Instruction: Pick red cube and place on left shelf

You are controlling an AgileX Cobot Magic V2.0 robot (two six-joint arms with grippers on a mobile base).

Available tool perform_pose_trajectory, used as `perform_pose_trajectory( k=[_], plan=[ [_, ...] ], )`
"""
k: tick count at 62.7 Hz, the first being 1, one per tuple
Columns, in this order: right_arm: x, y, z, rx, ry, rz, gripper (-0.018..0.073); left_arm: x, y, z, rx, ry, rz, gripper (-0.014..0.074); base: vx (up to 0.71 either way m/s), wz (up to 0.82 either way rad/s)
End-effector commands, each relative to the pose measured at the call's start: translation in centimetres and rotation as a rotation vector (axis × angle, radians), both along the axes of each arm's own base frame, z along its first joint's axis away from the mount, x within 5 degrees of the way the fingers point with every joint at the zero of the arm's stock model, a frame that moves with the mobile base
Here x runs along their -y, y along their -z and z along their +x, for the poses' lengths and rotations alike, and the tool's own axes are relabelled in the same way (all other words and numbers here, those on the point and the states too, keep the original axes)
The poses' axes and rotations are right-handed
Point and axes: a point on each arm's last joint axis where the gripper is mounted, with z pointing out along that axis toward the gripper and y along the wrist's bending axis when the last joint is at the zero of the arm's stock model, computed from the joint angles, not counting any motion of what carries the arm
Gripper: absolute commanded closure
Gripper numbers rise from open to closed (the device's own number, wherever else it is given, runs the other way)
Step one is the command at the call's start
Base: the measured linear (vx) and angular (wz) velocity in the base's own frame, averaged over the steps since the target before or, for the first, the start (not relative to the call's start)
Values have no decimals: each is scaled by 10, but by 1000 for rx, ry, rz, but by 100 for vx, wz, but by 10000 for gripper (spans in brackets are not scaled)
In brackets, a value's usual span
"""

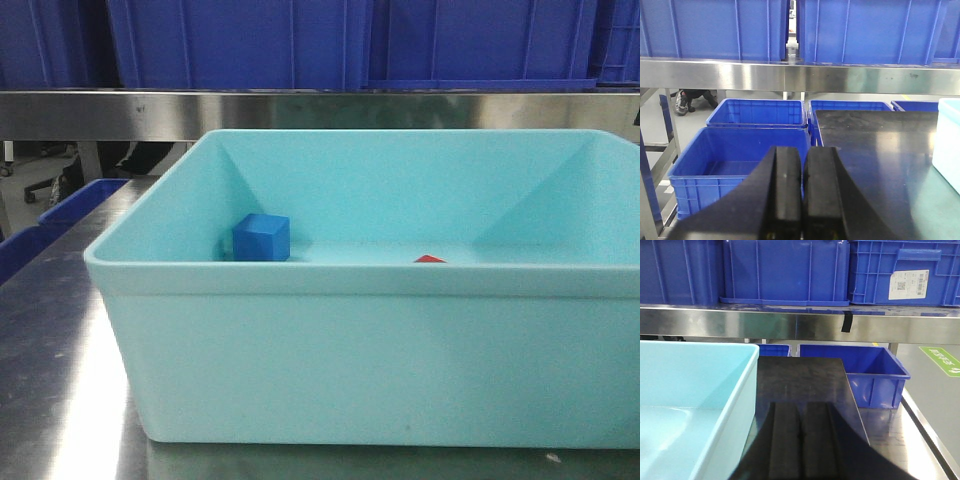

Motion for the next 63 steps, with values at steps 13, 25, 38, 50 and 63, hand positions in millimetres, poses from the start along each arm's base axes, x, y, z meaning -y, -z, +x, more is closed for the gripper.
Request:
perform_pose_trajectory(
  k=[13,25,38,50,63],
  plan=[
    [1,-17,-3,125,13,-3,505,0,-1,0,76,-3,-14,496,0,0],
    [1,-17,-3,125,13,-3,505,0,-1,0,76,-3,-14,495,0,0],
    [1,-18,-4,141,14,-3,505,0,-1,0,76,-3,-14,495,0,0],
    [1,-19,-4,150,15,-3,505,0,-1,0,76,-3,-14,495,0,0],
    [1,-39,-8,254,19,-5,505,0,-1,0,76,-3,-14,496,0,0]
  ],
)
